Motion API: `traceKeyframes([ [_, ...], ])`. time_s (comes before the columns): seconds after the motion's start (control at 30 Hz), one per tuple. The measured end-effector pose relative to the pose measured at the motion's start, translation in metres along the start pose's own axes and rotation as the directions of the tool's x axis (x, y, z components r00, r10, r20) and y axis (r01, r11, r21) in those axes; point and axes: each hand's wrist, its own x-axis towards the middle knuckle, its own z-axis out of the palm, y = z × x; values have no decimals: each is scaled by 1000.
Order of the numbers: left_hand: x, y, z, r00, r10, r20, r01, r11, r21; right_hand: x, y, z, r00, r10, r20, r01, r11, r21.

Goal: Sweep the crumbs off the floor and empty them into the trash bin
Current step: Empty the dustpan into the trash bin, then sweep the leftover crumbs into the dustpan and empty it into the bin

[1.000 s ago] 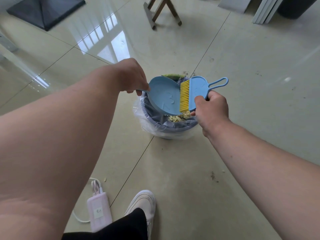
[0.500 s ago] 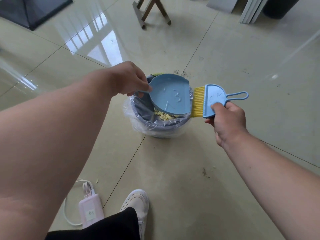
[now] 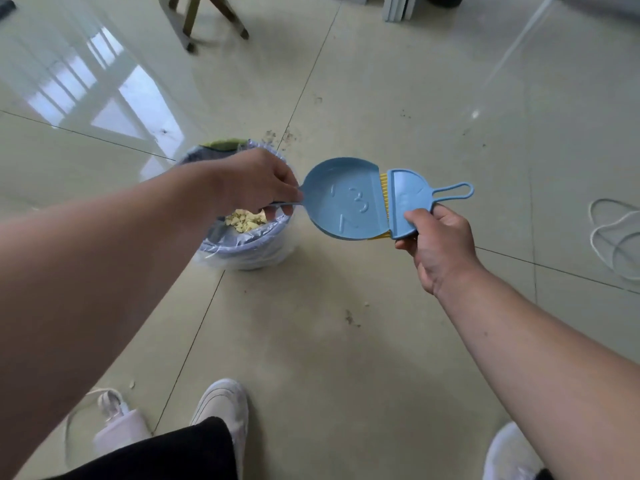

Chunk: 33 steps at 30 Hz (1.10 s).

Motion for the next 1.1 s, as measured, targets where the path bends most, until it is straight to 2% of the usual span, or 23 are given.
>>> traceKeyframes([
  [0.13,6,11,32,989,1,149,-5,1000,30,6,14,-30,999,25,-29,-26,999,-24],
  [0.27,11,10,73,927,-112,359,84,992,93,5,34,-55,997,73,-2,-73,995,-63],
  [0.47,3,-5,110,858,-202,473,61,953,296,-11,74,-71,985,146,91,-131,979,-156],
  [0.6,-9,-37,135,778,-269,567,55,930,364,-24,106,-76,936,283,209,-231,943,-238],
  [0.8,-27,-84,168,707,-397,585,232,912,339,-47,153,-66,857,440,269,-380,891,-247],
  [0.97,-34,-109,188,713,-465,525,262,871,416,-60,185,-52,814,504,288,-443,860,-253],
  [1.1,-33,-129,203,717,-476,509,300,870,391,-59,210,-45,801,530,278,-454,841,-293],
])
